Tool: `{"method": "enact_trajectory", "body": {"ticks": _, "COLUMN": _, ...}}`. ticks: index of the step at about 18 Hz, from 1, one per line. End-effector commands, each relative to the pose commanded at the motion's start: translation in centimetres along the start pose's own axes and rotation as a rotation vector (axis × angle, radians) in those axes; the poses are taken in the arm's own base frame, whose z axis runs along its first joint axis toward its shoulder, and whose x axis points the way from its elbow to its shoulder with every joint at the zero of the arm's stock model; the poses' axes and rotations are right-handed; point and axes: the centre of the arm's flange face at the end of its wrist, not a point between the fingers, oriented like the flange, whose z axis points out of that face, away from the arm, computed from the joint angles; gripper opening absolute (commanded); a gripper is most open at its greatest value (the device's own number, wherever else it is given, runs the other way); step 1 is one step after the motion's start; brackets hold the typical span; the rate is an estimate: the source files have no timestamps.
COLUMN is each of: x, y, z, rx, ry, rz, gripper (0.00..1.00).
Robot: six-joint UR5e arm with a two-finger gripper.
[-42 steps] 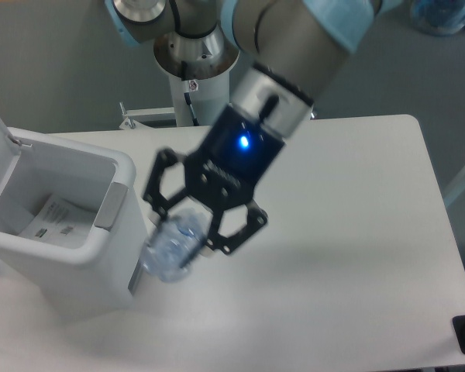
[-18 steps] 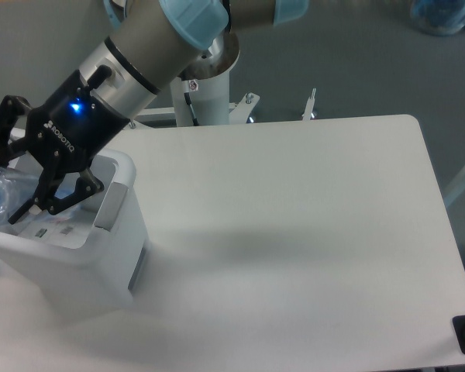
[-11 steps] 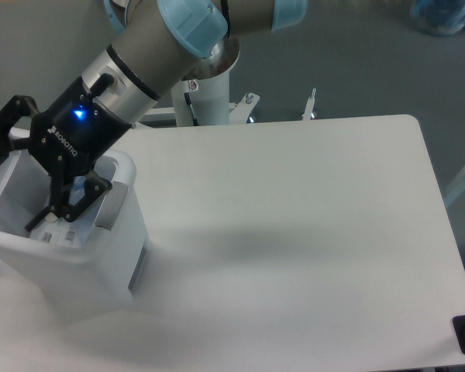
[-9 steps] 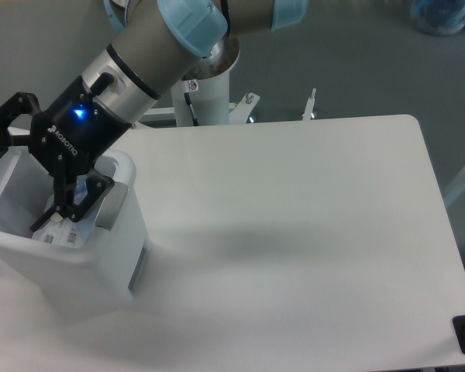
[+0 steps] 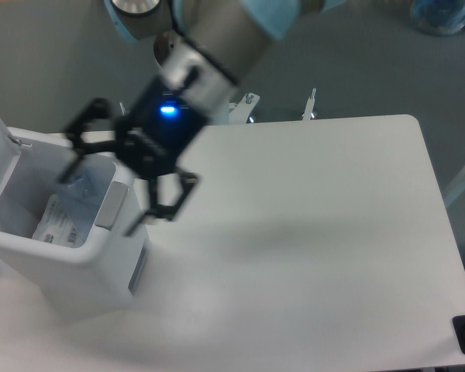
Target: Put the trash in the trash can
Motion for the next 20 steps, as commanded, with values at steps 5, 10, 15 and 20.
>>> {"method": "enact_trajectory", "body": {"ticks": 5, "x": -8.1, "y": 3.2, "z": -1.7, "rx": -0.01, "ry": -0.067, "rz": -0.045, "gripper": 1.0}}
{"method": "enact_trajectory", "body": {"ticks": 10, "x": -12.7, "y": 6.3, "z": -2.5, "rx": -0.171, "ry": -0.264, "rz": -0.036, "gripper": 1.0}}
{"method": "enact_trajectory", "body": {"ticks": 15, "x": -16.4, "y": 9.4, "z": -2.7, "rx": -0.352, "ry": -0.426, "rz": -0.02, "gripper": 1.0}}
{"method": "enact_trajectory", "body": {"ticks": 20, "x": -18.7, "y": 13.0, "z": -2.6, "rx": -0.543, "ry": -0.502, "rz": 0.062, "gripper": 1.0}}
